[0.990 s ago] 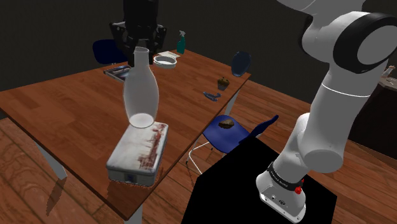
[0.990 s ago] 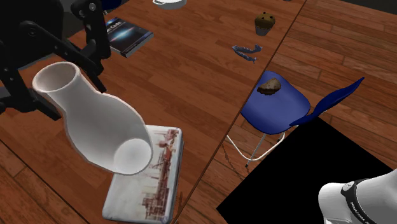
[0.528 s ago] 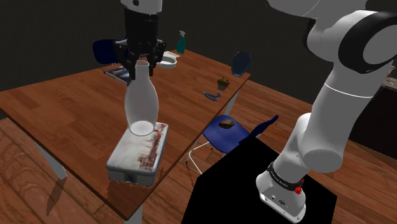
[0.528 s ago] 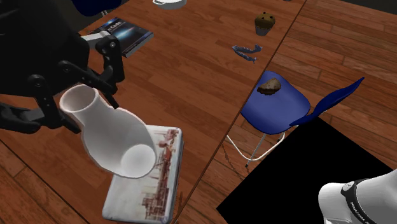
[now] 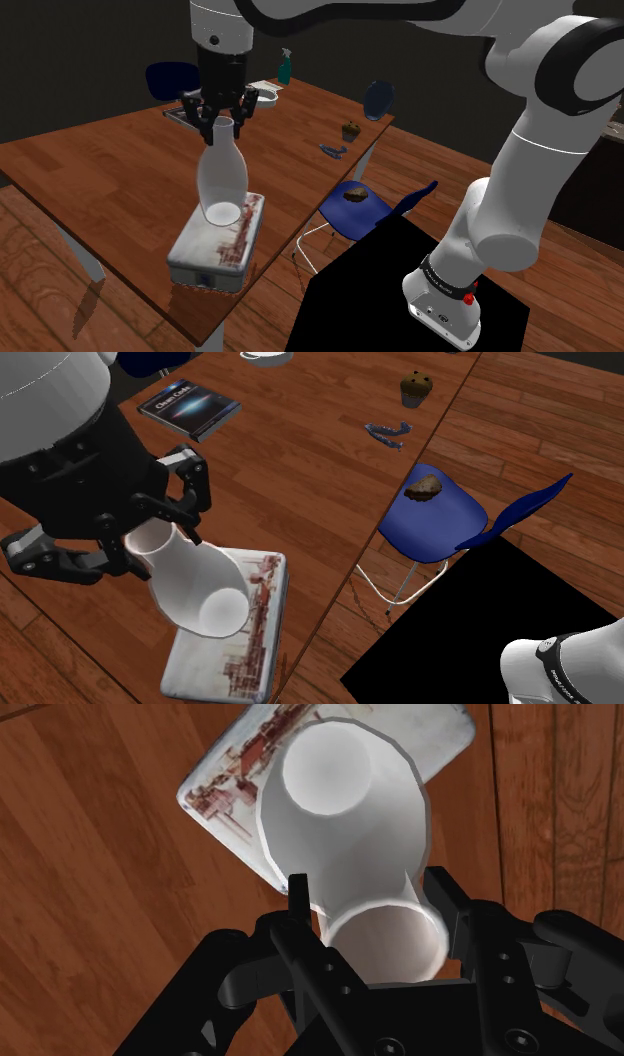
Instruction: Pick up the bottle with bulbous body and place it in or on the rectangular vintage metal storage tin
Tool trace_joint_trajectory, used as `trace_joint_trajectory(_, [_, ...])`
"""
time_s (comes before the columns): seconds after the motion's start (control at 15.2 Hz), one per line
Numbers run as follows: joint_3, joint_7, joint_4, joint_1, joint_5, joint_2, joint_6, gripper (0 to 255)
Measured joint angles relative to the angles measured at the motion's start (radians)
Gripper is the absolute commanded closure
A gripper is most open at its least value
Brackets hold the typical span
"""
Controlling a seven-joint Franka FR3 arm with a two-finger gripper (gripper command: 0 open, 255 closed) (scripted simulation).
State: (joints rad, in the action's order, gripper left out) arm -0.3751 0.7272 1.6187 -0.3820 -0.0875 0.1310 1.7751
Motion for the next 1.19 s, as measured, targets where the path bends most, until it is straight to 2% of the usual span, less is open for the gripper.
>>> trace_joint_trajectory(0.26, [0.002, 0.000, 0.056, 0.003, 0.001, -0.004, 0.053, 255])
trace_joint_trajectory(0.66, [0.001, 0.003, 0.062, 0.002, -0.001, 0.000, 0.065, 255])
trace_joint_trajectory(0.73, [0.001, 0.003, 0.062, 0.002, -0.001, -0.001, 0.066, 0])
trace_joint_trajectory(1.19, [0.001, 0.003, 0.048, 0.001, -0.001, -0.001, 0.049, 0])
